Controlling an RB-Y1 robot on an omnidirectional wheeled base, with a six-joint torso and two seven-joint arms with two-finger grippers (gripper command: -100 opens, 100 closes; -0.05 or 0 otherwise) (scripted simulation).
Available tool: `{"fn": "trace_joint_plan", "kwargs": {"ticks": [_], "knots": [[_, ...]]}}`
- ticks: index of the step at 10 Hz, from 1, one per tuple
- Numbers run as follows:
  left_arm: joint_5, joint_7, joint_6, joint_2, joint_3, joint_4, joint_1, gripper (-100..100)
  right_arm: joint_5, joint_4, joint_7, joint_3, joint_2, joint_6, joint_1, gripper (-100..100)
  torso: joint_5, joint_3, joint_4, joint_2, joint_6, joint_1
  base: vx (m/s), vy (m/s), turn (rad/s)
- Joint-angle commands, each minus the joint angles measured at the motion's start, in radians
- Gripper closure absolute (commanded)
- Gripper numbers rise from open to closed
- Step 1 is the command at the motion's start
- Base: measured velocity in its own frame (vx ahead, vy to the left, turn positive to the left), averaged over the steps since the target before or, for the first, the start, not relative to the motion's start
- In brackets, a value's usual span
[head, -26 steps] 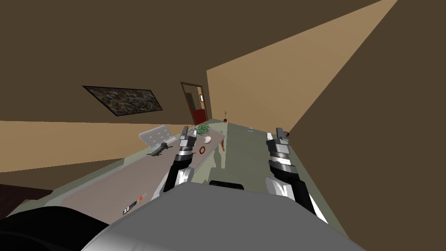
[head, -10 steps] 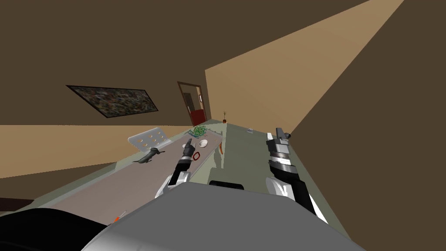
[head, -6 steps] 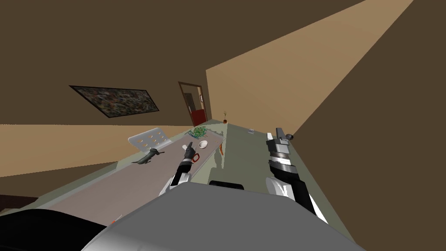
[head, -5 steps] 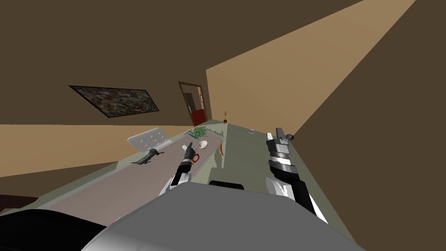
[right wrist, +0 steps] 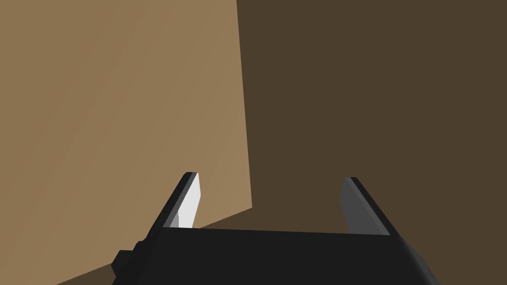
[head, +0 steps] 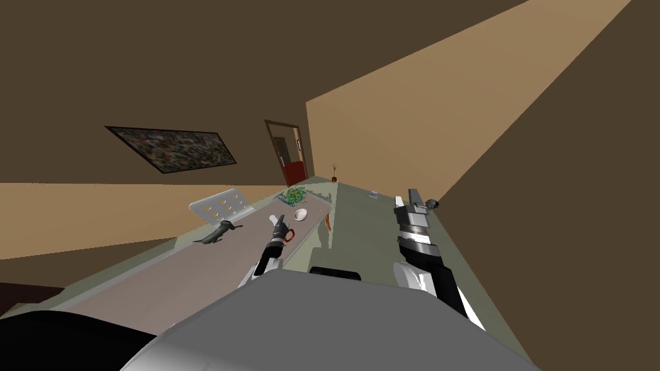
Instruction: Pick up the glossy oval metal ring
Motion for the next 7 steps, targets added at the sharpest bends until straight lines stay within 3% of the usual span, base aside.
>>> {"fn": "trace_joint_plan", "kwargs": {"ticks": [1,4,5,7], "knots": [[0.005,0.006,0.001,0.004,0.005,0.032,-0.009,-100,0.0,0.0,0.0,0.0,0.0,0.0,0.0,0,0.0,0.0,0.0,0.0,0.0,0.0,0.041,-0.004,0.023],[0.028,0.021,0.019,-0.006,0.024,0.144,-0.036,-100,0.0,0.0,0.0,0.0,0.0,0.0,0.0,0,0.0,-0.001,0.0,-0.001,0.0,-0.001,0.065,-0.01,0.059],[0.028,0.021,0.019,-0.006,0.024,0.149,-0.036,-100,0.0,0.0,0.0,0.0,0.0,0.0,0.0,0,0.0,-0.001,0.0,-0.002,0.0,0.0,0.047,-0.003,0.02],[0.044,0.03,0.03,-0.016,0.034,0.219,-0.053,-100,0.0,0.0,0.0,0.0,0.0,0.0,0.0,0,0.0,0.0,0.0,0.0,0.0,-0.001,0.047,-0.009,0.061]]}}
